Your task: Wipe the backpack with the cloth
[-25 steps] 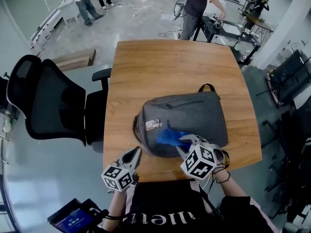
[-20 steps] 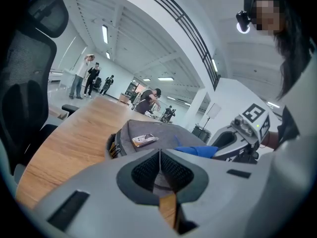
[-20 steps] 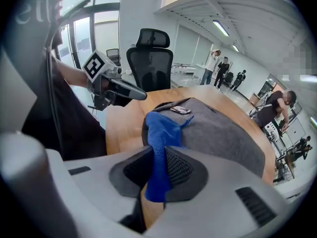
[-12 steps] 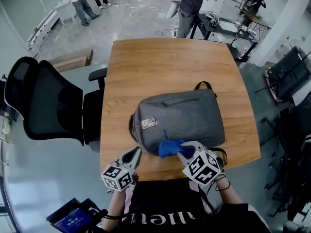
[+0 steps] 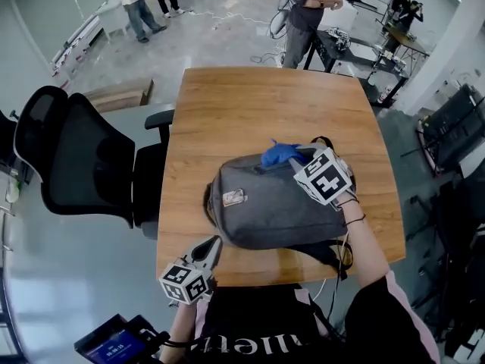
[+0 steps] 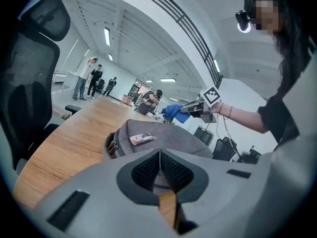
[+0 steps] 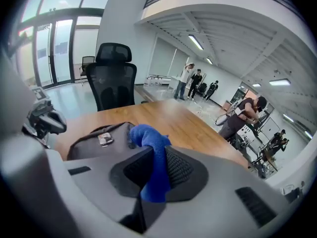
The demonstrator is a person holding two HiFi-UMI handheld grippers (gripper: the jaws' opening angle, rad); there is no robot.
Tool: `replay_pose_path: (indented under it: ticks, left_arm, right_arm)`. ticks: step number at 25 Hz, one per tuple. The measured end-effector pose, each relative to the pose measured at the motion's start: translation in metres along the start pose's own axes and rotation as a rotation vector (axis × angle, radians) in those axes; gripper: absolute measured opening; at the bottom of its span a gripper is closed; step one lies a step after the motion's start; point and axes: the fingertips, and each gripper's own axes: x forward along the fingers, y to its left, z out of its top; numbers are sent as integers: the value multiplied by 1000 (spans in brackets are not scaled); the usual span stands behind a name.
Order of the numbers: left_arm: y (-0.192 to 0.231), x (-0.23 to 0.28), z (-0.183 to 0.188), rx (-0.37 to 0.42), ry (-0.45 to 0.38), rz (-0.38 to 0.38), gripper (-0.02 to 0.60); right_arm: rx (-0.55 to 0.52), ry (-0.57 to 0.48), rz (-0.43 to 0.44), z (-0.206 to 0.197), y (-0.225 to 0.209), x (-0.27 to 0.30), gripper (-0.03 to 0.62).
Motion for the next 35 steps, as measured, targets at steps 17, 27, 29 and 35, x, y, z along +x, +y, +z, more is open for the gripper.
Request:
replay_pose_path:
  ticks: [17,27,29,35]
  left_arm:
    - [-4,10,2,0,5,10,2]
    - [-18,31,3,41,43,-60,2]
    - [-23,35,1,49,56,-79,2]
    - [-35,45,-7,67,96,-133,2]
  right_arm:
    - [50,40,14,-52,17,-14,63]
    - [190,72,94,-118,123,-81,63]
    - [210,88,112,-131,145,-88,63]
    - [339,113,149,-160,188,-95,63]
